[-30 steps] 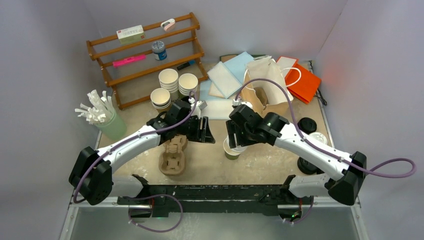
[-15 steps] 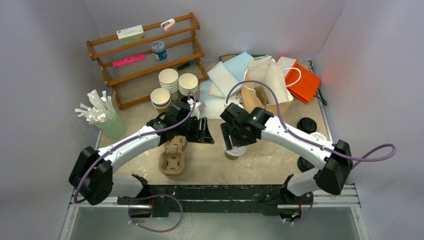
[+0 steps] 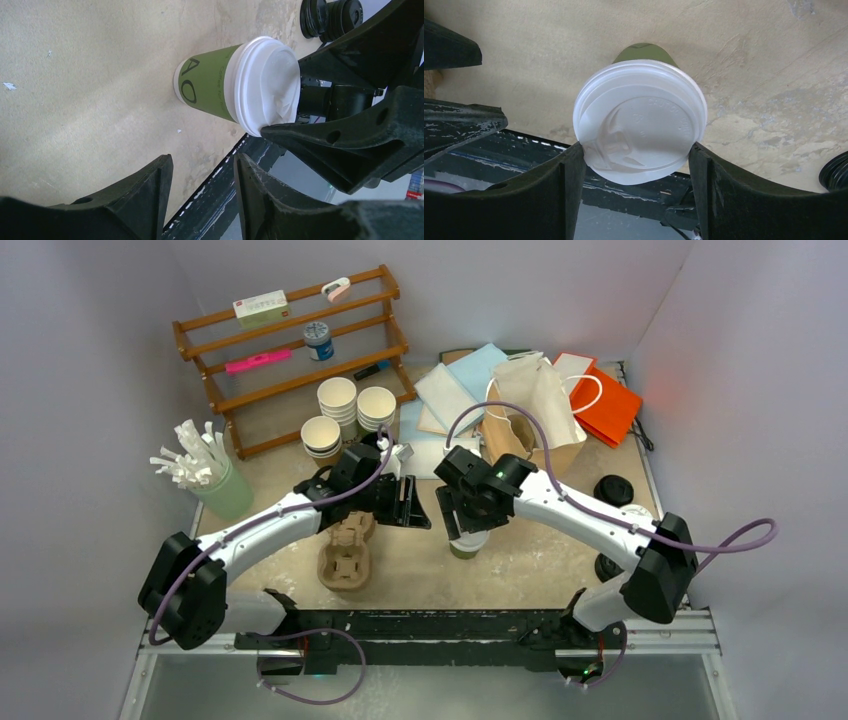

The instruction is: Pack the takeout coffee

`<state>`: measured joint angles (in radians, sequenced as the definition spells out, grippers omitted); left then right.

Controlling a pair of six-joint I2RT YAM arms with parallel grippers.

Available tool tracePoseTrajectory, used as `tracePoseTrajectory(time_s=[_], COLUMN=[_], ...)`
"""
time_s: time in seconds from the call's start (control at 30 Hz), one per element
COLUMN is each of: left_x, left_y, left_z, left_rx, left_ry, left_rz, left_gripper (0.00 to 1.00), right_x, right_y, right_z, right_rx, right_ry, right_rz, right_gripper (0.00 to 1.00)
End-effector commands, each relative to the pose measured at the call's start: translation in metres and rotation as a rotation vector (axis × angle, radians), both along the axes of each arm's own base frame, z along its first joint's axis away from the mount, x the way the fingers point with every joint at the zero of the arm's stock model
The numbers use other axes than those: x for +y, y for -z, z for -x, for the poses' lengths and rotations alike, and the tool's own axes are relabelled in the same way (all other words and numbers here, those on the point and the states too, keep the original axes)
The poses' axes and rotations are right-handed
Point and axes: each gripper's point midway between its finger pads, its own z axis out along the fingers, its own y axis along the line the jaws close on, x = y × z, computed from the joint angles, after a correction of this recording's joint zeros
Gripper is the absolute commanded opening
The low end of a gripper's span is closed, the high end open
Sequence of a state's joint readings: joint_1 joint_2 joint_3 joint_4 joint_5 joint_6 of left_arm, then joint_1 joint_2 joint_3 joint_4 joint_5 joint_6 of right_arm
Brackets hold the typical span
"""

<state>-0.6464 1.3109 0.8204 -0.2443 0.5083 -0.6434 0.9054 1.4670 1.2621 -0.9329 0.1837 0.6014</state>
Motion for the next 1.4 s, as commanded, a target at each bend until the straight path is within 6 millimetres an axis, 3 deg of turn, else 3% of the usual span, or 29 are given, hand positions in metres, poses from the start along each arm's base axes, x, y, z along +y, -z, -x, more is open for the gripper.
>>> tracePoseTrajectory(time_s=[0.0, 0.23, 0.6, 1.03, 1.37], left_x=[-0.004, -0.006, -0.009, -0.01, -0.012], left_y=[-0.004, -0.004, -0.005, -0.003, -0.002], left_z=[-0.003, -0.004, -0.007, -0.008, -0.007], left_rx=[-0.013, -0.013, -0.018, -0.015, -0.006], left_ry=[0.011, 0.022, 0.035, 0.041, 0.051], left_rz=[0.03, 0.03, 0.029, 0.03, 0.041], left_gripper=[0.5, 0.5, 0.5, 0.5, 0.5], right_x=[0.006, 0.005, 0.005, -0.005, 0.002], right_y=[-0.009, -0.007, -0.025, -0.01, -0.006], right_z=[-0.004, -0.005, -0.006, 0.004, -0.005], right_rx=[-0.023, -0.029, -0.046, 0.016, -0.006], right_ry=[-0.012, -0.005, 0.0, 0.0, -0.019], right_rz=[-0.016, -0.005, -0.025, 0.037, 0.033], right_gripper=[0.73, 0.74, 0.76, 0.77, 0.78])
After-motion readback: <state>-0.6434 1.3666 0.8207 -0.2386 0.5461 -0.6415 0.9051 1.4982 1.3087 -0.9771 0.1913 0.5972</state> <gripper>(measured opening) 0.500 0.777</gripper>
